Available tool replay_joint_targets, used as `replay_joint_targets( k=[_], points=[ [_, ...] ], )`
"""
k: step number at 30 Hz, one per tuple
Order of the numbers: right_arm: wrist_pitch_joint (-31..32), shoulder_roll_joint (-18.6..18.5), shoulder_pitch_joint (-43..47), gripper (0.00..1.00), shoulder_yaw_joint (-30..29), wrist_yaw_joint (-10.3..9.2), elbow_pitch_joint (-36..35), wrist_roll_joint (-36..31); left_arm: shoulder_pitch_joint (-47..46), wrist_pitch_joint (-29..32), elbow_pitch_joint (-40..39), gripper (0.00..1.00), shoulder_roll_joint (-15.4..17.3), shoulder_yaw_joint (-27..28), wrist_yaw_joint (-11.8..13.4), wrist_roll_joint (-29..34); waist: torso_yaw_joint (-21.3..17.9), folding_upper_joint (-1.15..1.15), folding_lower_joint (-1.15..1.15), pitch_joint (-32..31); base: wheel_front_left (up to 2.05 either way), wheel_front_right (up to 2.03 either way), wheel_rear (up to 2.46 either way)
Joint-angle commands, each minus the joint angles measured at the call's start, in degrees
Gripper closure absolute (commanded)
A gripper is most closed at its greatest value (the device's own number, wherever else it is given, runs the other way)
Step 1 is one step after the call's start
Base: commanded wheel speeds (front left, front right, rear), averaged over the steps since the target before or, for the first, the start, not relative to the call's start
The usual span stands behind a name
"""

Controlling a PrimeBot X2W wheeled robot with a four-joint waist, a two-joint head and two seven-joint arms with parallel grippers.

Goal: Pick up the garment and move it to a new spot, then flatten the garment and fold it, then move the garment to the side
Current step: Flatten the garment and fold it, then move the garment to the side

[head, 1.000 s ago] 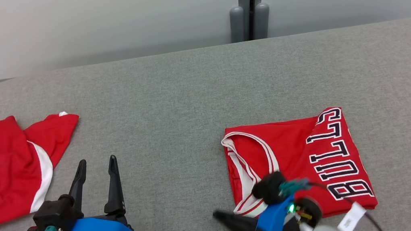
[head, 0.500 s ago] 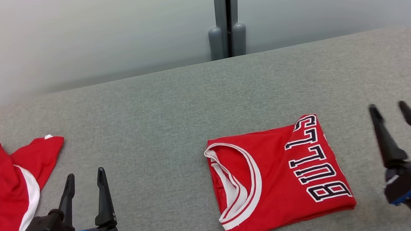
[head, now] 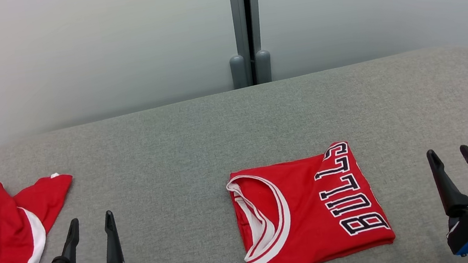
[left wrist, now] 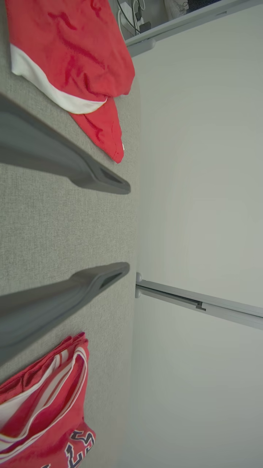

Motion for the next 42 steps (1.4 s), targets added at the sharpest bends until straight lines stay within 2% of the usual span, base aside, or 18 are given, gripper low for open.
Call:
replay_joint_targets(
  k=[1,15,21,24,29,32,36,42],
  points=[
    [-0.1,-0.3,0.3,0.0,0.5,0.03,0.2,0.8,0.3,-0.2,0.4,0.0,0.0,0.5,-0.4,0.4,0.1,0.0,0.0,-0.2,0.0,0.0,0.0],
    [0.0,-0.7,0.7,0.0,2.2,0.03,1.1,1.9,0.6,-0.3,1.8,0.0,-1.2,2.4,-1.7,2.0,0.2,0.0,0.0,-0.5,0.0,0.0,0.0],
    [0.9,-2.4,-3.0,0.0,4.3,0.03,2.0,3.8,0.2,-0.3,1.6,0.0,-1.8,3.1,-2.0,2.7,0.3,0.0,0.0,0.4,0.0,0.0,0.0],
    [6.1,-2.6,-6.4,0.0,5.0,0.02,3.8,4.8,-0.5,-0.3,1.0,0.0,-1.9,3.5,-2.0,3.3,0.2,0.0,0.0,1.6,0.0,0.0,0.0],
    [22.4,-2.4,-13.9,0.0,5.3,0.03,10.2,6.1,-2.2,-0.3,-0.5,0.0,-2.9,3.7,-2.3,4.3,1.5,0.0,0.0,4.5,0.0,0.0,0.0],
    [28.9,-2.0,-17.6,0.0,4.6,0.03,14.4,5.5,-3.7,-0.3,-1.3,0.0,-3.5,3.4,-2.8,5.1,2.8,0.0,0.0,6.7,0.0,0.0,0.0],
    [35.1,-1.0,-20.8,0.0,3.8,0.03,20.0,4.3,-5.2,-0.3,-2.0,0.0,-4.4,3.3,-3.4,5.8,4.7,0.0,0.0,9.1,0.0,0.0,0.0],
    [39.6,0.2,-21.2,0.0,4.0,0.02,26.3,1.3,-6.5,-0.3,-1.6,0.0,-5.0,3.4,-4.2,6.6,6.4,0.0,0.0,10.5,0.0,0.0,0.0]
  ],
)
